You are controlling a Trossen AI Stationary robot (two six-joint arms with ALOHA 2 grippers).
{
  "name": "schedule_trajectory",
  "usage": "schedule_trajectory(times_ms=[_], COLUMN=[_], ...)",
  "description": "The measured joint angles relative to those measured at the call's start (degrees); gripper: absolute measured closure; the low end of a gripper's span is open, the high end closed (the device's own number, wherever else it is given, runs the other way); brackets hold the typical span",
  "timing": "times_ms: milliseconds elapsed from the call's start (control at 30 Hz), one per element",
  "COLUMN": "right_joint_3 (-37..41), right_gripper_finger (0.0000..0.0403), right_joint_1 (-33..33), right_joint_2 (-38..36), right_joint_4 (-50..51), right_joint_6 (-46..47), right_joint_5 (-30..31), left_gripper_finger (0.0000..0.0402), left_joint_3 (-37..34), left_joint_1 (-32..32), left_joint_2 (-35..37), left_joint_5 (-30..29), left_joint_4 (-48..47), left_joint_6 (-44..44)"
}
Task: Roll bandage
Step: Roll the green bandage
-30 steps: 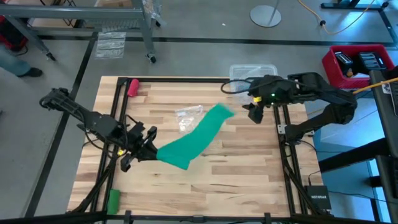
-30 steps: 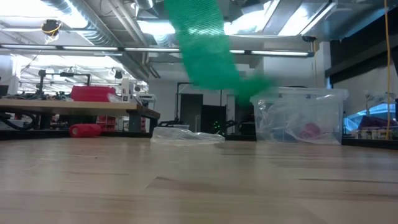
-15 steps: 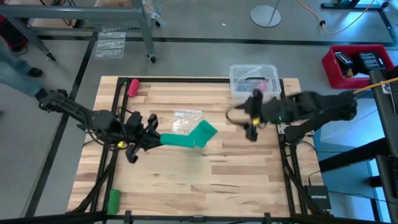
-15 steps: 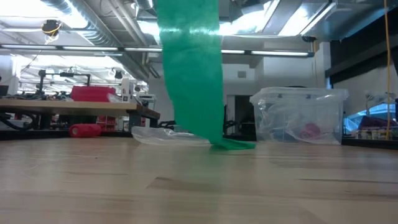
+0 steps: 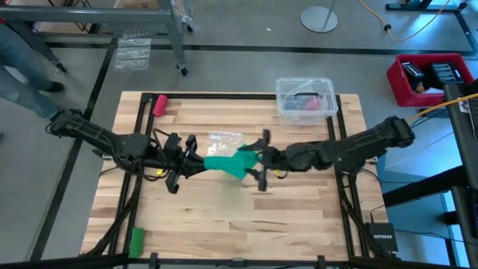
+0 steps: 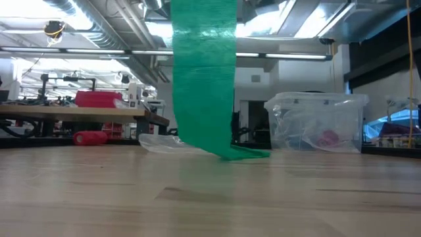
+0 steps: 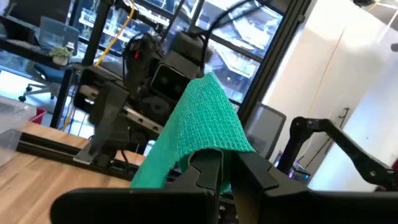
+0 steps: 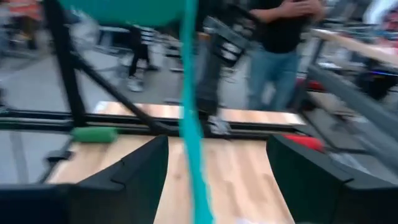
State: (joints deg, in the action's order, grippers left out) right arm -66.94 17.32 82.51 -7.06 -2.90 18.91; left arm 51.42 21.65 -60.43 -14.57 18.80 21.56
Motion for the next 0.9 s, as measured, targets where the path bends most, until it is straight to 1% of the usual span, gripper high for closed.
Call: schedule_trajectory(times_ms=[67,167,233,267,300,367,500,533,667,733,900], right_joint_3=[-0.84,-2.2,-2.55,-2.55,-2.57,-2.57,-2.55,-2.58,-2.51,-2.51,-2.58], right_gripper_finger=[0.0127,0.0129,0.0142,0.0155,0.0174,0.0227,0.0368,0.0384,0.0389,0.0397,0.0398], right_joint_1=[-0.11,-0.02,-0.15,-0.15,-0.15,-0.15,-0.13,-0.09,-0.09,-0.13,-0.58], right_joint_2=[1.37,2.65,2.93,2.99,3.22,3.4,3.42,3.4,1.11,-1.5,-7.29], right_joint_4=[-0.3,-0.73,-0.81,-0.58,-0.62,-0.11,-0.31,-0.42,0.17,0.02,0.63], right_joint_6=[0.0,-0.88,-2.55,-3.64,-4.64,-6.99,-11.6,-12.94,-17.41,-19.32,-25.56], right_joint_5=[-1.67,-0.66,0.79,1.44,1.97,2.62,3.75,4.58,10.64,11.44,13.85], left_gripper_finger=[0.0384,0.0384,0.0384,0.0384,0.0384,0.0384,0.0384,0.0384,0.0384,0.0384,0.0384], left_joint_3=[0.0,0.0,0.0,0.0,0.0,0.0,0.0,0.0,0.0,0.0,0.0], left_joint_1=[0.0,0.0,0.0,0.04,0.16,0.54,1.04,1.24,2.06,2.58,3.35], left_joint_2=[-0.06,-0.04,-0.04,-0.04,-0.04,-0.04,-0.02,-0.02,0.0,0.0,0.0], left_joint_5=[0.0,-0.01,-0.01,-0.01,0.0,0.0,0.03,0.03,0.02,0.02,-0.02], left_joint_4=[-0.35,0.21,0.0,-0.21,-0.34,-0.23,0.05,-0.08,-0.71,-0.71,-2.52], left_joint_6=[0.02,0.0,-0.02,0.0,0.02,-0.25,-0.76,-0.76,-1.07,-1.11,-0.84])
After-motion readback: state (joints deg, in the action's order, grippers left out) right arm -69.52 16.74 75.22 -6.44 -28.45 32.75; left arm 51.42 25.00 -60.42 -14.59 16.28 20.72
